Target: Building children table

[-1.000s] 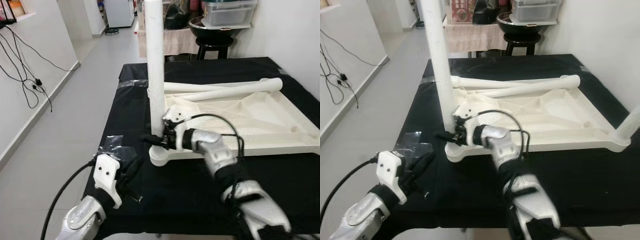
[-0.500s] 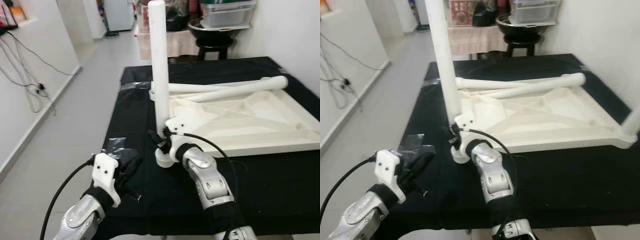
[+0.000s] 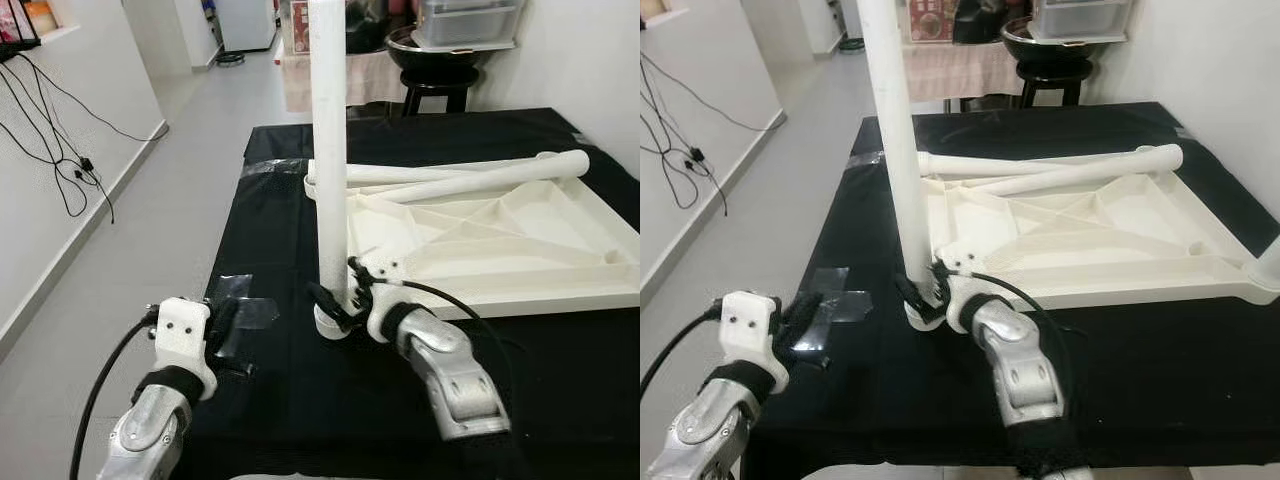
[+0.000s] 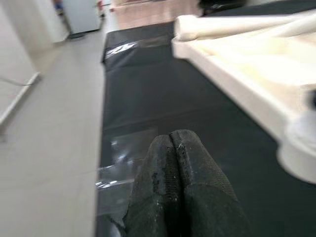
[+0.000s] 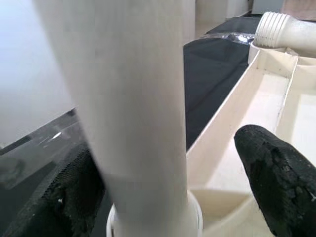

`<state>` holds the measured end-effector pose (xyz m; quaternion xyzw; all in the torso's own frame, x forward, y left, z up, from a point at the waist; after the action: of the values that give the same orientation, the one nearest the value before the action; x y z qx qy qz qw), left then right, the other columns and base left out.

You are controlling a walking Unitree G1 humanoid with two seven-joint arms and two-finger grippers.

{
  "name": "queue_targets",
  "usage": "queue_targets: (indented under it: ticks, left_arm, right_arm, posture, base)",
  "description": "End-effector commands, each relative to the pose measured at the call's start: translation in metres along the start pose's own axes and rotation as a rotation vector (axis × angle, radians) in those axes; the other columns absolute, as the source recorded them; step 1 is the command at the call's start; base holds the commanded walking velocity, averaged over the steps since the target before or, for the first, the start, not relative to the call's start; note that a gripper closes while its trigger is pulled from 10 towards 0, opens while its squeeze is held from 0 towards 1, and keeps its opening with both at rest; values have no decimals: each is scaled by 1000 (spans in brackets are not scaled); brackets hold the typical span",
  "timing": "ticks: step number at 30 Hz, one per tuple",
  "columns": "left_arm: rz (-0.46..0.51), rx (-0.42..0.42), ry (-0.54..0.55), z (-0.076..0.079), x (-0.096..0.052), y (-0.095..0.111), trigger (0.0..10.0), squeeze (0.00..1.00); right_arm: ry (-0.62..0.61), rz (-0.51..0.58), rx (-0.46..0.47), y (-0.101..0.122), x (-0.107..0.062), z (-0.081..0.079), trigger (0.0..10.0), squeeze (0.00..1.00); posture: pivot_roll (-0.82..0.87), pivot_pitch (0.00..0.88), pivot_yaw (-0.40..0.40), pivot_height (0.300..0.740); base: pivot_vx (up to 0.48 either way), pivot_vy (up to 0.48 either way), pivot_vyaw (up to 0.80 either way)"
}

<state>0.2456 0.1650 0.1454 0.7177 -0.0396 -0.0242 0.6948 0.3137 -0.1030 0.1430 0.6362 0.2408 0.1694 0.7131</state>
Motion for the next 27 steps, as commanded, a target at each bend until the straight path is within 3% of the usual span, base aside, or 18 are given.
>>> queue_targets:
  ticks: [1,5,8,9,10,19,27]
  left_arm:
    - [-13,0,98,-11,-2,-1,10000,0]
    - [-14,8,132,-15,-4,0,10000,0]
    - [-46,21,28,-10,-10,-6,10000,0]
    - [-46,21,28,-10,-10,-6,10000,0]
    - [-49,-27,-12,-4,-16,-10,10000,0]
    - [-42,-79,12,-6,-15,-10,10000,0]
    - [-42,-64,0,-6,-12,-9,10000,0]
  right_arm:
    - [-8,-7,21,-4,-19,8,10000,1000]
    - [-28,-13,19,-6,-31,11,10000,1000]
    - [-285,49,75,-10,-44,27,10000,1000]
    - [-285,49,75,-10,-44,27,10000,1000]
    - [-330,50,75,-13,-49,26,10000,0]
    - [-302,30,107,-14,-46,25,10000,0]
    - [-318,31,128,-14,-45,26,10000,0]
  posture:
    - [-112,44,50,740]
    - [-120,46,50,740]
    - [-135,53,50,740]
    - [-135,53,50,740]
    - [-136,60,60,740]
    - [-117,56,59,740]
    - [-116,63,50,740]
  base:
    - [0,0,0]
    - [0,0,0]
    - [0,0,0]
    - [0,0,0]
    - [0,0,0]
    - [0,0,0]
    - [0,444,0]
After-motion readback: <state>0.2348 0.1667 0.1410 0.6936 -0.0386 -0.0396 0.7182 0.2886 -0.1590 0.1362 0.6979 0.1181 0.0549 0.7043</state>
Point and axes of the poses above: a point about 5 cm out from each wrist's last joint towards the gripper, its own x axis pointing out of the wrist towards the gripper, its own y axis along the axis of the wrist's last joint, z = x × y, the point moved 1 cm from there along x, pointing out of the wrist towards the gripper, and after that the axes turned 1 degree about -x, right-handed, at the moved point
